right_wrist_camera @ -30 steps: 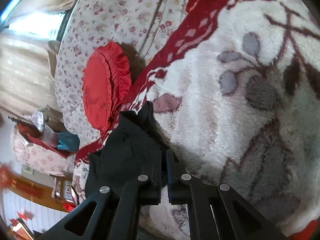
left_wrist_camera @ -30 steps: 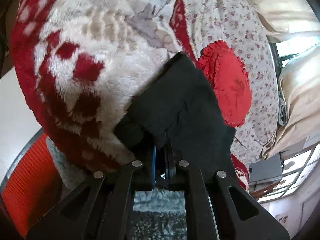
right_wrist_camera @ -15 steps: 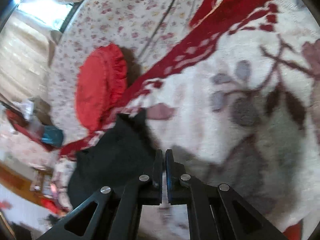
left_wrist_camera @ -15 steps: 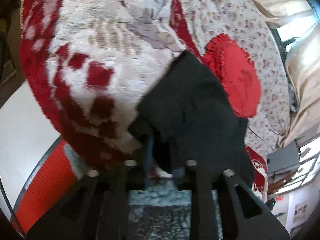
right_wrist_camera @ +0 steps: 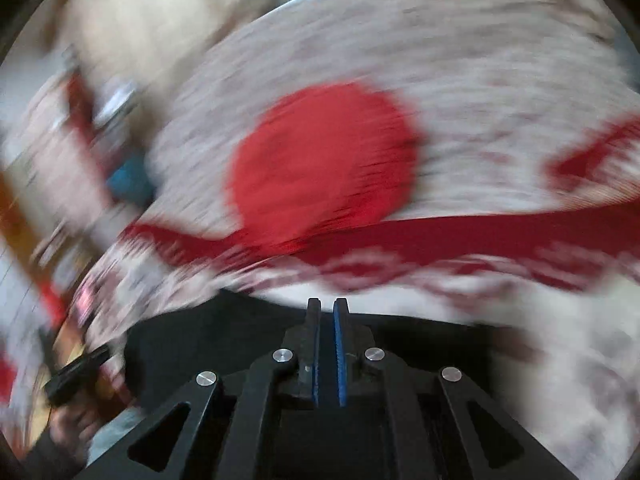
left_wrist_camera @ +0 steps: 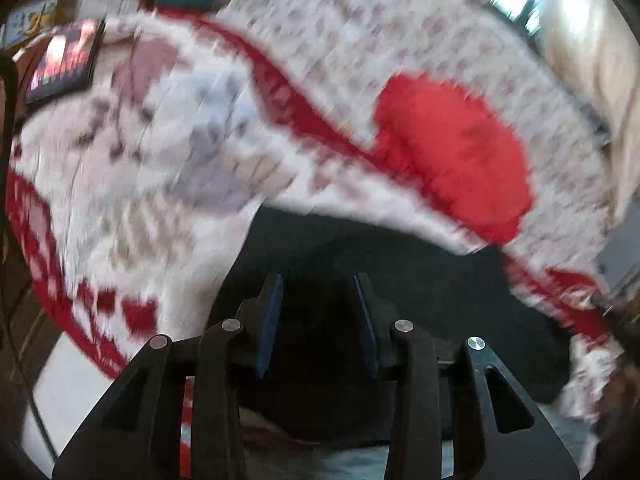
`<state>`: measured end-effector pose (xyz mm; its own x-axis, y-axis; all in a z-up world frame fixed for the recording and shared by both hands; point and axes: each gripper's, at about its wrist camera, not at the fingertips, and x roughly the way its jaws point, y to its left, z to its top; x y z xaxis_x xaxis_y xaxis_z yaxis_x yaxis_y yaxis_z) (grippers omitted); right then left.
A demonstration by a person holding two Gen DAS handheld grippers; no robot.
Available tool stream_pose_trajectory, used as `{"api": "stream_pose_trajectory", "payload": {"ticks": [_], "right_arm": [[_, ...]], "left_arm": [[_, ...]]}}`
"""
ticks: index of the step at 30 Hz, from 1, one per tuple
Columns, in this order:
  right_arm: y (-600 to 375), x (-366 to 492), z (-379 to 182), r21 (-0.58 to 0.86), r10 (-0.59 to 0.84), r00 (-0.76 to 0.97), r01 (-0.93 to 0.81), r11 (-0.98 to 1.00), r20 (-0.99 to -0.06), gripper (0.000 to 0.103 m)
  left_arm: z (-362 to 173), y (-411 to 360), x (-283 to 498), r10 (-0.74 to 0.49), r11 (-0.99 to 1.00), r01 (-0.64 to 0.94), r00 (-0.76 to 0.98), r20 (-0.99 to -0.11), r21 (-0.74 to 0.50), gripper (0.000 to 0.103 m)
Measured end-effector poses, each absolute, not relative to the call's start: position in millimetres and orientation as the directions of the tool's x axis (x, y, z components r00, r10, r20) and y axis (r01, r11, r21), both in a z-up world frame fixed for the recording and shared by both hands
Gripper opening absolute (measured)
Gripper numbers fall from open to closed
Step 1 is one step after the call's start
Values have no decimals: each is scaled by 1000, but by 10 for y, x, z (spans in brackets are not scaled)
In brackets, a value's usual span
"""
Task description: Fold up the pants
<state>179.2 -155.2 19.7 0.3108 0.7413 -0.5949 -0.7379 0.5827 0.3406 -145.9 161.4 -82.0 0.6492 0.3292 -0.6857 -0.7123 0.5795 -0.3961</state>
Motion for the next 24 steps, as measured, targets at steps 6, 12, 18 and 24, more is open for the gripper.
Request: {"api": "stream_pose_trajectory", "payload": {"ticks": [6, 12, 18, 24], "right_arm": [[-205, 1430, -62, 312, 744, 25, -898, 310, -668, 5], [369, 1886, -723, 227, 594, 115, -854, 469, -796, 0], [345, 1841, -503, 163, 569, 184, -848, 504, -801, 1], [194, 1643, -108, 298, 739, 133, -857, 420, -660, 4]], "left_arm": [[-1130, 1521, -1839, 347, 550, -730, 642, -684, -406, 34], [-1192, 1445, -1861, 328, 526, -737, 636, -699, -424, 39], [-1083, 1467, -1977, 307, 473, -732, 659, -687, -491, 41], [-395, 1464, -1835, 380, 592, -652, 744, -549, -474, 41]]}}
